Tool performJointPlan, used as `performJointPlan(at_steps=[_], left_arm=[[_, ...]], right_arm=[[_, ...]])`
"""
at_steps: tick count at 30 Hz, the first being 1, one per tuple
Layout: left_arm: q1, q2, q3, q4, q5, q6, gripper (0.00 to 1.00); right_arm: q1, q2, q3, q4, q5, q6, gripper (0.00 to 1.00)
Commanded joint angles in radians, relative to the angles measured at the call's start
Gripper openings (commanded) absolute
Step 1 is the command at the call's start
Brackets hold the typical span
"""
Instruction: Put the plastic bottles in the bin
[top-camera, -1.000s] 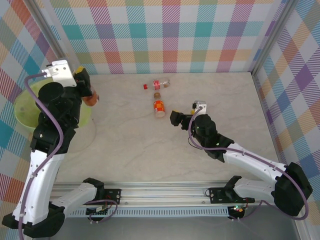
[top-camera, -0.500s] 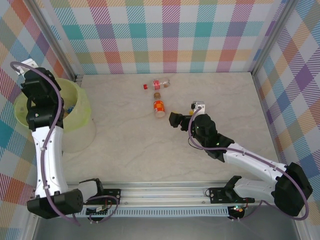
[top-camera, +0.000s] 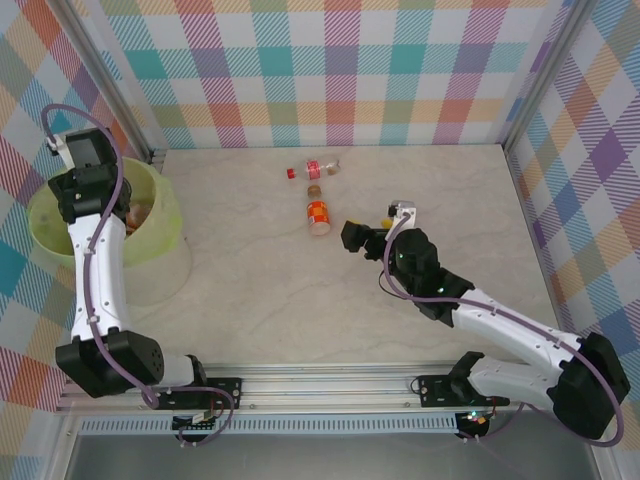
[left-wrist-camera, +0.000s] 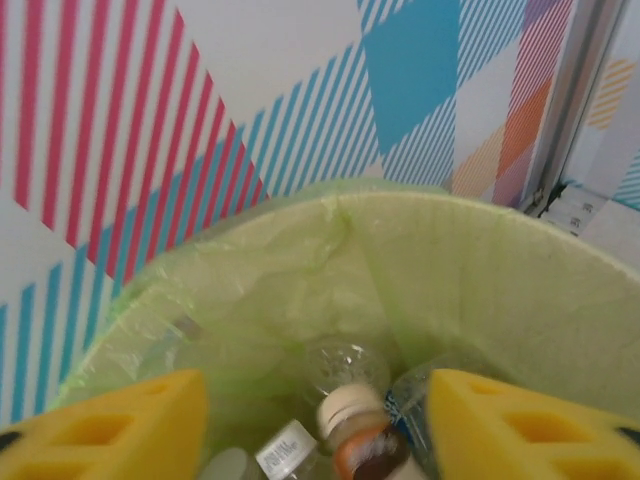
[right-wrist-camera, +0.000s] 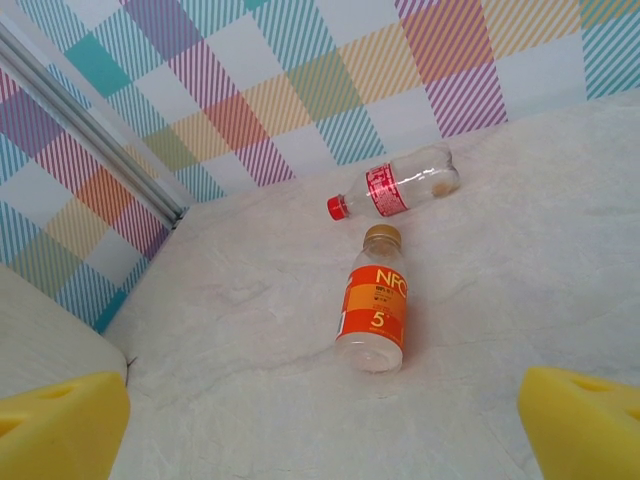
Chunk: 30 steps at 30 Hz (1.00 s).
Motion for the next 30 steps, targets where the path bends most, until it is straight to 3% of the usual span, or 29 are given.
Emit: performJointPlan(at_steps=[1,6,12,19,23,30], left_arm=[[0.013,0.035,0.090,-0.099,-0.015,-0.053,0.72],[0.008,0.030,0.136,-0.121,0.090,-0.101,0.88],[-0.007,-0.042,0.085,-0.041,0.342,-0.177,0.95],[-0.085,-0.082,0.086,-0.016,0.404,-0.203,1.00],[-0.168,-0.113,0.077,0.014,0.413,-0.237,1.00],[-0.509,-0.058,0.142,-0.012,0.372,-0.210,1.00]], right_arm=[[0.006,-0.025,-0.015,0.026,0.024,0.007,1.00],[0.005,-0.026,-0.027,0.031,0.041,0.015,1.00],[0.006,-0.019,-0.028,0.032,0.088,0.045,1.00],[0.005,-0.014,-0.021,-0.021,0.118,0.062,1.00],[0.004,-0.012,-0.021,-0.017,0.118,0.068,1.00],[0.004,0.002,-0.025,-0.010,0.122,0.079,1.00]])
